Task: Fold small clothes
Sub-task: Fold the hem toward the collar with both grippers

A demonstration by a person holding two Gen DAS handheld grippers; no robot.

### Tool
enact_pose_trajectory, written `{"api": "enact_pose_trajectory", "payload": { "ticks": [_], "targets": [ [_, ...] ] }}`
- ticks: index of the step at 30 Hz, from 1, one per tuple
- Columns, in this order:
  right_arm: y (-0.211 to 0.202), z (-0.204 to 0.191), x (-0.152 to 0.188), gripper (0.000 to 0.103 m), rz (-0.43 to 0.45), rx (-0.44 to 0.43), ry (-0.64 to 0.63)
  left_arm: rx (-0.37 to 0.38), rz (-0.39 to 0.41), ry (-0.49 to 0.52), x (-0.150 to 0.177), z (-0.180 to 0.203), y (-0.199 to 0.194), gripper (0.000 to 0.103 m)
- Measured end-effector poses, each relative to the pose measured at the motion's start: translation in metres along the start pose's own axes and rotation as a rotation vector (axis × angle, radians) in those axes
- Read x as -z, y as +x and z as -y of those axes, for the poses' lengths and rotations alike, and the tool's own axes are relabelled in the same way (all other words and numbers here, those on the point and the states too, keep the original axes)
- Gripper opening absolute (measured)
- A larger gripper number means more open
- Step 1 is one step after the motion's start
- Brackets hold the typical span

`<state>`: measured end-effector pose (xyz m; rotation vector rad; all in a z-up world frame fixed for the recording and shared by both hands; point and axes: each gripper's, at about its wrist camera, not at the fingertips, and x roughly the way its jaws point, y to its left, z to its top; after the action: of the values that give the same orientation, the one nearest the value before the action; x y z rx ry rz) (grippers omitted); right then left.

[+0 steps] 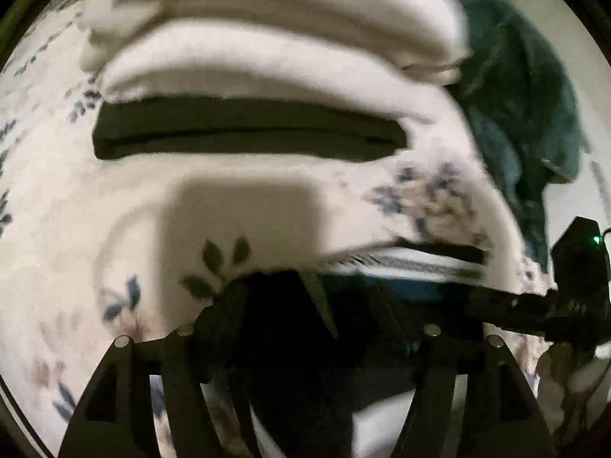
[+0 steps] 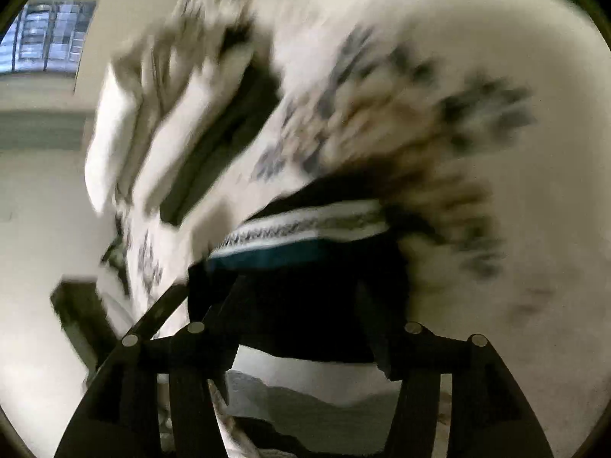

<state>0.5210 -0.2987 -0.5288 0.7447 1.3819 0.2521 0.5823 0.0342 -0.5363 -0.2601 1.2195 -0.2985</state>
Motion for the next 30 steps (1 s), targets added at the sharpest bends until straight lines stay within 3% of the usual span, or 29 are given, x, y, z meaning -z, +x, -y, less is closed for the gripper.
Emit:
{"api": "enact_pose_trajectory", "payload": {
  "ticks": [3,5,10,13,15,16,17,18,22,24,30],
  "targets": [
    [0.031,0.007,-0.022,0.057,0.020,0.152,-0.004,0.002,-0.048,-0.085,-0.017,-0.028,0.025,0.065],
    [0.039,0.010,-0.034,0.057,0.043,0.189,-0.004,0.023,-0.052,-0.121,-0.023,-0.038,0.027,0.065],
    [0.027,-0.004,-0.035,0.057,0.054,0.196,-0.028,-0.001,-0.002,-0.091,-0.015,-0.033,-0.008,0.065],
    [0.012,-0.011,-0.023,0.061,0.056,0.161,-0.029,-0.058,0.060,-0.057,0.005,-0.022,-0.042,0.065],
    [-0.007,-0.012,0.000,0.071,0.042,0.107,-0.020,-0.088,0.093,-0.033,0.022,-0.012,-0.066,0.066],
    [-0.016,-0.014,0.009,0.073,0.036,0.086,-0.021,-0.100,0.105,-0.025,0.034,-0.008,-0.081,0.076],
    [-0.028,-0.014,0.027,0.077,0.030,0.072,-0.028,-0.108,0.113,-0.020,0.046,-0.003,-0.095,0.092],
    [-0.037,-0.015,0.041,0.078,0.026,0.065,-0.036,-0.116,0.122,-0.019,0.058,0.002,-0.108,0.098],
    [-0.078,-0.011,0.116,0.093,-0.005,0.045,-0.070,-0.094,0.144,-0.043,0.123,0.018,-0.162,0.100],
    [-0.096,-0.003,0.159,0.093,-0.036,0.035,-0.084,-0.105,0.133,-0.063,0.156,0.021,-0.180,0.100],
    [-0.120,0.048,0.283,0.093,-0.138,0.028,-0.029,-0.145,-0.027,-0.202,0.283,-0.003,-0.198,0.100]
  ]
}}
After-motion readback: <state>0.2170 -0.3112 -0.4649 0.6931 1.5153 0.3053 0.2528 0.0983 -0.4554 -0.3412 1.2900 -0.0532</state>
